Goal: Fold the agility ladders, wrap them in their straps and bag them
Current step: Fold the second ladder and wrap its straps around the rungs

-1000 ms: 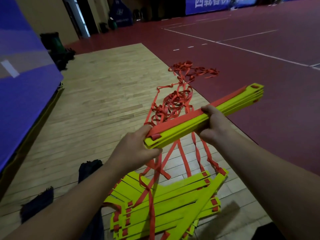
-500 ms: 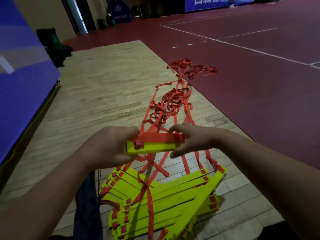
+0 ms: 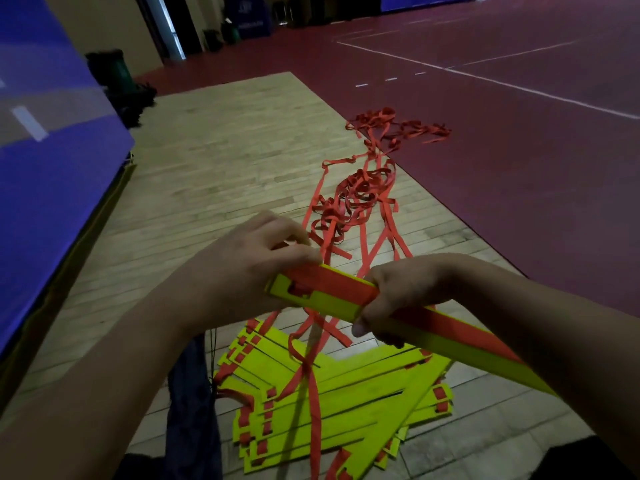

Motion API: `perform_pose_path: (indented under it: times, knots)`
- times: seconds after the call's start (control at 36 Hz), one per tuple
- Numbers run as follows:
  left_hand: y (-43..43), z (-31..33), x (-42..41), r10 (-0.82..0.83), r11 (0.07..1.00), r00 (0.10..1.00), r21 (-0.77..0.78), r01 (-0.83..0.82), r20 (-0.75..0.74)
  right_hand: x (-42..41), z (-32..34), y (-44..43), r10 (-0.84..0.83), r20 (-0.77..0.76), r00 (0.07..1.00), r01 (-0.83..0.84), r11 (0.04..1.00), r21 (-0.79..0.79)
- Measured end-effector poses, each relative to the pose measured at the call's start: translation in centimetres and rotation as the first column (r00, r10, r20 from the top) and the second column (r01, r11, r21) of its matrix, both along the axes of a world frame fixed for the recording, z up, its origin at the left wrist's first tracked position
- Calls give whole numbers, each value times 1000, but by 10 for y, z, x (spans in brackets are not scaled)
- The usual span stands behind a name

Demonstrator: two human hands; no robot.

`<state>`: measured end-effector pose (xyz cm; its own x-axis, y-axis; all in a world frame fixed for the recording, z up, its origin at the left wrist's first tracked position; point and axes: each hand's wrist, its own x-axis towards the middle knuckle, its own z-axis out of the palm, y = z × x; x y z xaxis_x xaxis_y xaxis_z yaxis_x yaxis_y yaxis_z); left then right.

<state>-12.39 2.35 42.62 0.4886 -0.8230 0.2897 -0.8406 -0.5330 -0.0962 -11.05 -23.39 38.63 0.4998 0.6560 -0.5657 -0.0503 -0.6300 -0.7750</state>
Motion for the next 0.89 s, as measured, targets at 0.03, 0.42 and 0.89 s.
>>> perform_pose_path:
  times: [0.03, 0.42, 0.89]
  knots:
    - [1, 1, 0, 16, 1000, 1000, 9, -16, -21, 1, 2, -1, -6, 3, 1000, 6, 1000, -8]
    - [1, 6, -14, -39, 954, 996, -298, 13, -81, -1, 9, -3, -63, 44, 997, 67, 993, -98]
    - [34, 33, -9, 213, 921, 975, -347, -179, 63, -5, 22, -5, -61, 99, 993, 69, 994, -81]
